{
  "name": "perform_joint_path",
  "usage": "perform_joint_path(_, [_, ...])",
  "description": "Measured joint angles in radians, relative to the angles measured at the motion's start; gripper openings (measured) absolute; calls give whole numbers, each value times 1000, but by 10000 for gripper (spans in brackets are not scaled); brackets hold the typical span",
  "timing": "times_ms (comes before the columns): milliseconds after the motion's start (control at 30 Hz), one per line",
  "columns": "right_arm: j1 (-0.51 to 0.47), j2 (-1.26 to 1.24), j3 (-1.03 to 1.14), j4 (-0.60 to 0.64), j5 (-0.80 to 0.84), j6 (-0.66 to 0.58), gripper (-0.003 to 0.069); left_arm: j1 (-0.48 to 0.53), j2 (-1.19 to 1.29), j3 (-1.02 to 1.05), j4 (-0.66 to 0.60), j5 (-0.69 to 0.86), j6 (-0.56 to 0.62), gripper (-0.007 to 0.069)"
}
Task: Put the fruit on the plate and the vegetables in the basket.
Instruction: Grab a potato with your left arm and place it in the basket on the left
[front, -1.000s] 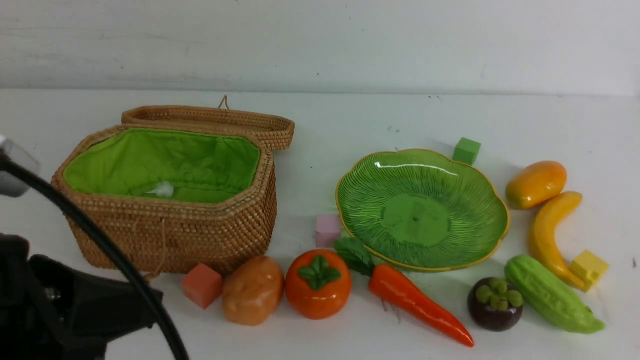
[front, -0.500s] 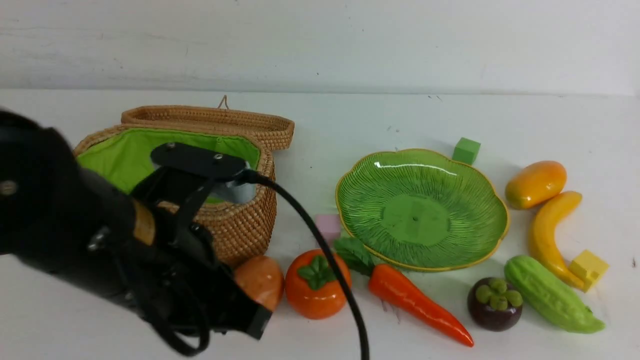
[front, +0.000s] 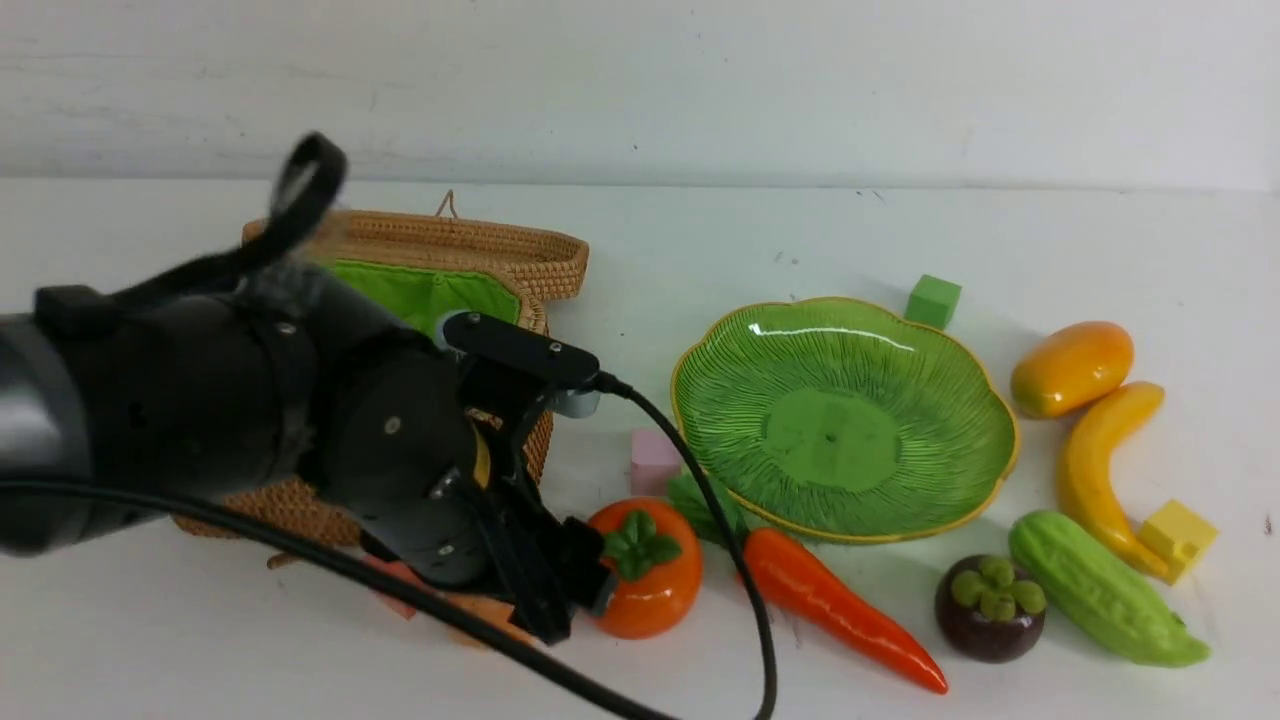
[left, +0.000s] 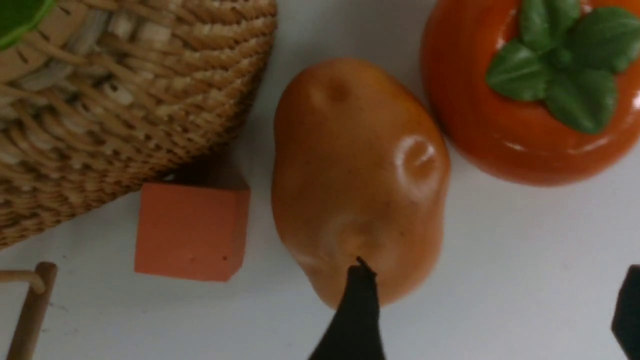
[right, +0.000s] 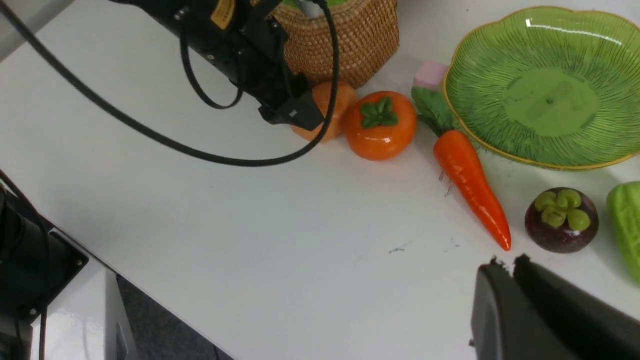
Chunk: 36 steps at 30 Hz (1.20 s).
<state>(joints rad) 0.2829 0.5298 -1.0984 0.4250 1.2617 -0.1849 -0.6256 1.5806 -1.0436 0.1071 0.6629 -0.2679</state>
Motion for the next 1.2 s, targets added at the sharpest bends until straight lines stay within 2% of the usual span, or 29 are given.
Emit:
perform_joint_path(133, [0,0,0,0,0,0,54,0,57,-2,97,-20,-90,662])
perform_joint_path(333, [0,0,0,0,0,0,58,0,108,-2,180,-45,-151,628])
perform_joint_path(767, [0,0,0,0,0,0,64,0,160,-5,207,-90,-156,594])
perform_joint_path(900, [0,0,0,0,0,0,67,0,163,-7,211,-87,-156,589])
perform_joint_path(1033, [0,0,0,0,0,0,69,0,166,-10,213,-82,-156,553])
perform_joint_path(1200, [0,0,0,0,0,0,71,0,167,-14,211,-61,-156,552])
